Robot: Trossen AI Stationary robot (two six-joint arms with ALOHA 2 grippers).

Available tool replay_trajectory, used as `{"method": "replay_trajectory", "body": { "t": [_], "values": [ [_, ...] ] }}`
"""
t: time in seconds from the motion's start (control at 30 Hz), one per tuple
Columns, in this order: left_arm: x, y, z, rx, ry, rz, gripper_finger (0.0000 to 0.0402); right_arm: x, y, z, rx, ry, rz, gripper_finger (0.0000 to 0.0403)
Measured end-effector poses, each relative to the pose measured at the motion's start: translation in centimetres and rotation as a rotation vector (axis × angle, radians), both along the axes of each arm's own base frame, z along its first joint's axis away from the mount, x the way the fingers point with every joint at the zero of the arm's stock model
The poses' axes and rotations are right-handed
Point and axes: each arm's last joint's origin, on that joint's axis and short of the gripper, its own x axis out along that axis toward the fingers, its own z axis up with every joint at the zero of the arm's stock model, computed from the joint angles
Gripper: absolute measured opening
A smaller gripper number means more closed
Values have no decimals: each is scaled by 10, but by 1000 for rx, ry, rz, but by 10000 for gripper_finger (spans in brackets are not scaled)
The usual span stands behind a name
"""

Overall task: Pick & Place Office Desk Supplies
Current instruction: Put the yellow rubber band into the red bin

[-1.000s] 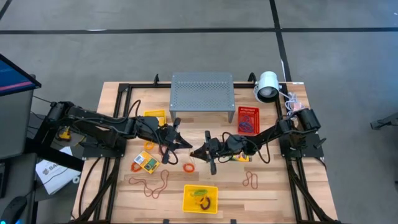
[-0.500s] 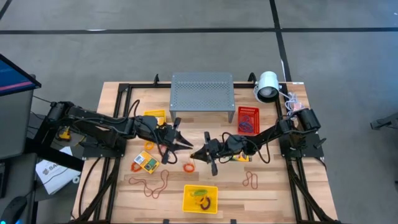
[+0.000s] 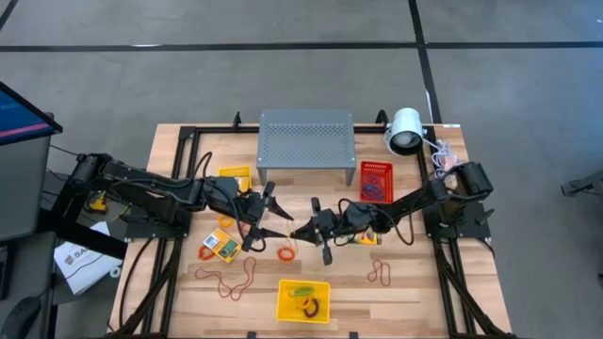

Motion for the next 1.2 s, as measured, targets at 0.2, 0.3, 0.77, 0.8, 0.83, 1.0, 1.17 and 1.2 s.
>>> {"method": "replay_trajectory", "body": {
  "t": [0.2, 0.3, 0.77, 0.8, 0.83, 1.0, 1.17, 1.2],
  "values": [
    [-1, 0, -2, 4, 28, 1, 243, -22, 5, 30, -95, 77, -15, 0],
    [-2, 0, -2, 5, 32, 0, 242, -35, 10, 44, -165, 105, -31, 0],
    [-34, 3, 1, -20, -19, -72, 231, -134, -9, 61, -165, 60, -115, 0],
    [-38, 4, 0, -21, -21, -73, 231, -141, -11, 60, -159, 53, -117, 0],
    [-39, 4, 1, -23, -41, -72, 231, -148, -14, 60, -157, 48, -120, 0],
    [-50, 6, -2, -25, -127, -73, 231, -172, -27, 60, -180, 73, -193, 0],
    [-53, 10, -7, -23, -134, -58, 231, -186, -39, 60, -164, 134, -263, 0],
    [-53, 10, -9, -22, -130, -55, 231, -187, -41, 59, -161, 152, -273, 0]
  ]
}}
